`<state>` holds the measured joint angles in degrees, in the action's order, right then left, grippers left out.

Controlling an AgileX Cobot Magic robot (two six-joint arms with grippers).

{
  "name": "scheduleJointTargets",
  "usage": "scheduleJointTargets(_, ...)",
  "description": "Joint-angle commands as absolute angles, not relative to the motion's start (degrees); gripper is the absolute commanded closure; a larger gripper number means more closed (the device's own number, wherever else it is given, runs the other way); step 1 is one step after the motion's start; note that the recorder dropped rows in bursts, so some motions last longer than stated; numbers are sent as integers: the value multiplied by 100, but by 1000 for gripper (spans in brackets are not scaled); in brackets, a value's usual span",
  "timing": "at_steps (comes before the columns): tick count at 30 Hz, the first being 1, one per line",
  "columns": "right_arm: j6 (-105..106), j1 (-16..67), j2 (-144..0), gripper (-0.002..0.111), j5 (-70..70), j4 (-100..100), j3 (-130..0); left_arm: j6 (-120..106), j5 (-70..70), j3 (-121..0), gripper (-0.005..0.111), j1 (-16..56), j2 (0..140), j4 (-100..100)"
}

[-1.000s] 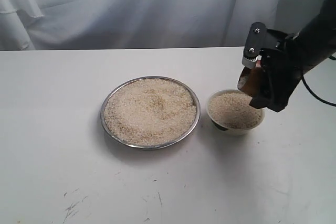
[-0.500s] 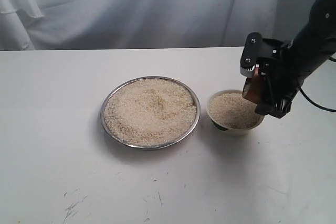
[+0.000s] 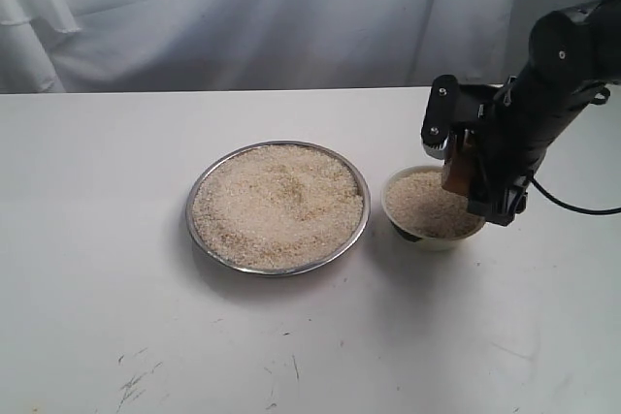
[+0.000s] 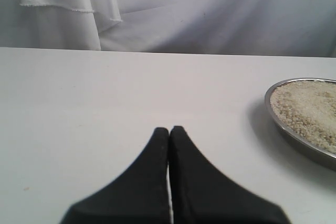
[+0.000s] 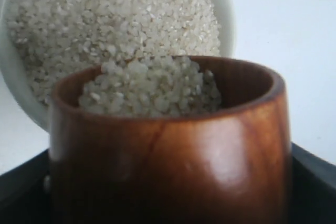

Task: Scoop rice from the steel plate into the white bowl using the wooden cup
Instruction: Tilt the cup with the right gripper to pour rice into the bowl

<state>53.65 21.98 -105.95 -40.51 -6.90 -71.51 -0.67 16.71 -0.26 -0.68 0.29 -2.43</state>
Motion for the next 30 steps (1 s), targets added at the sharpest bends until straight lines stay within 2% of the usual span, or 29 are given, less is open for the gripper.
scheduleJointTargets(1, 4804, 2425, -10581, 108, -3876, -1603, -7149, -49, 1634, 0, 107, -60, 0, -248)
scheduleJointTargets(10, 4198, 2785, -10739, 108, -3958, -2484, -7149, -49, 1634, 0, 107, -60, 0, -248)
scheduleJointTargets(30, 3846, 2978, -10739, 108, -4477, -3312, -7149, -49, 1634, 0, 107, -60, 0, -248)
